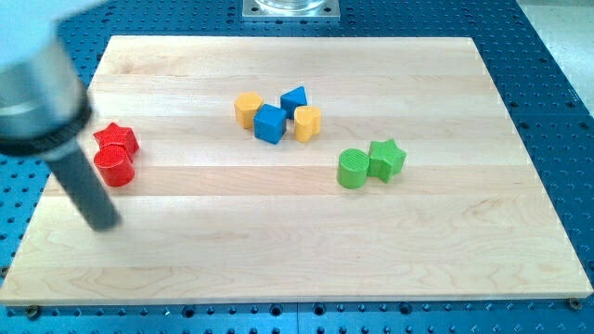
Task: Move the red circle into the green blocks
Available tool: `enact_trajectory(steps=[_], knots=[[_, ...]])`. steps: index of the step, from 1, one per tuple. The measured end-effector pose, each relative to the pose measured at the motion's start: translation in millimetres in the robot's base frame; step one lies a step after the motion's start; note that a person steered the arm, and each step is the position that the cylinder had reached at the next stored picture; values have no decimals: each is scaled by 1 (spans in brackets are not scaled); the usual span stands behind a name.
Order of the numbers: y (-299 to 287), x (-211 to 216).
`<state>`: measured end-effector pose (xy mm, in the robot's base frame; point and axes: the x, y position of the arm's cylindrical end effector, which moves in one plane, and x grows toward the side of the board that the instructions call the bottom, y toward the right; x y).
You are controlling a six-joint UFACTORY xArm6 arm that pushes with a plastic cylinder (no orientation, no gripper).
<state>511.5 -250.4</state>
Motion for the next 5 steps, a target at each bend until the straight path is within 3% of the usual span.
enact_trajectory(steps=[1, 3, 5], knots=[[-39, -52], [60, -39], [-18, -37]])
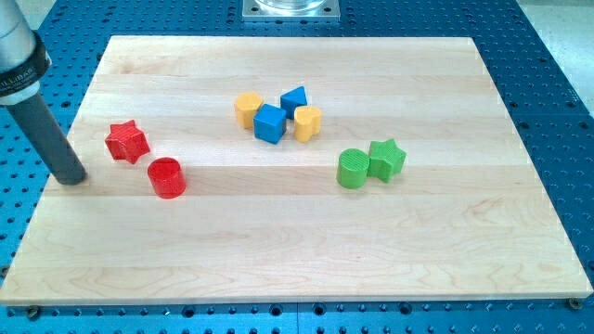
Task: Move the red circle into the green blocks
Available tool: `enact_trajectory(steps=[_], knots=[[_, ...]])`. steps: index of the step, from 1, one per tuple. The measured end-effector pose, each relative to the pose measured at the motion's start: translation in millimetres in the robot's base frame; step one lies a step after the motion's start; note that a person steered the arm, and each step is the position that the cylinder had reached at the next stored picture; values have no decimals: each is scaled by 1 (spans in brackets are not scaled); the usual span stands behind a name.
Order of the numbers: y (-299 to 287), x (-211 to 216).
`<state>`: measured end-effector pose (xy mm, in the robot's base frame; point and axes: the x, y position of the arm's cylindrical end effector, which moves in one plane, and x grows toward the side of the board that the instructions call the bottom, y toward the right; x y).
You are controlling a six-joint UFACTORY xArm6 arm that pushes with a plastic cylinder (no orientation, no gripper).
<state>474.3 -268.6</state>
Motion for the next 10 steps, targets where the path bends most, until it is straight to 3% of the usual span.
enact_trajectory(steps=[2, 4, 5, 6, 7, 8, 9, 10], knots=[[172, 25], [155, -7], [214, -9], [236, -8], [207, 17], [242, 37], [279, 29], [253, 15]])
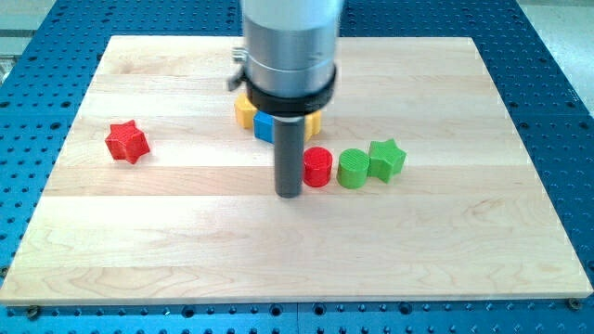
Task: Move the red circle into the green blocks
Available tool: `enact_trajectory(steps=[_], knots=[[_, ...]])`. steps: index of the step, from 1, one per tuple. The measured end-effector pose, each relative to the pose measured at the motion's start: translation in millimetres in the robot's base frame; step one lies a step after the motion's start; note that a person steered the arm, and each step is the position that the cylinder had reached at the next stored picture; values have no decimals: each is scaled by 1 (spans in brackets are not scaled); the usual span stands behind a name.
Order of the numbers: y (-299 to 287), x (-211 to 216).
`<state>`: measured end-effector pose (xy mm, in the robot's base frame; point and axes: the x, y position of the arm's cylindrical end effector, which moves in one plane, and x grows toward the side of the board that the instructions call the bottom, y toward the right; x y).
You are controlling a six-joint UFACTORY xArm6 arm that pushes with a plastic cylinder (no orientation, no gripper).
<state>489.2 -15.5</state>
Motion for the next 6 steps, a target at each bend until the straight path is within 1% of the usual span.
enact_trajectory(steps=[1, 2, 3, 4, 6], knots=[[47, -10], [60, -12], [11, -37], [35, -63], [92, -58]])
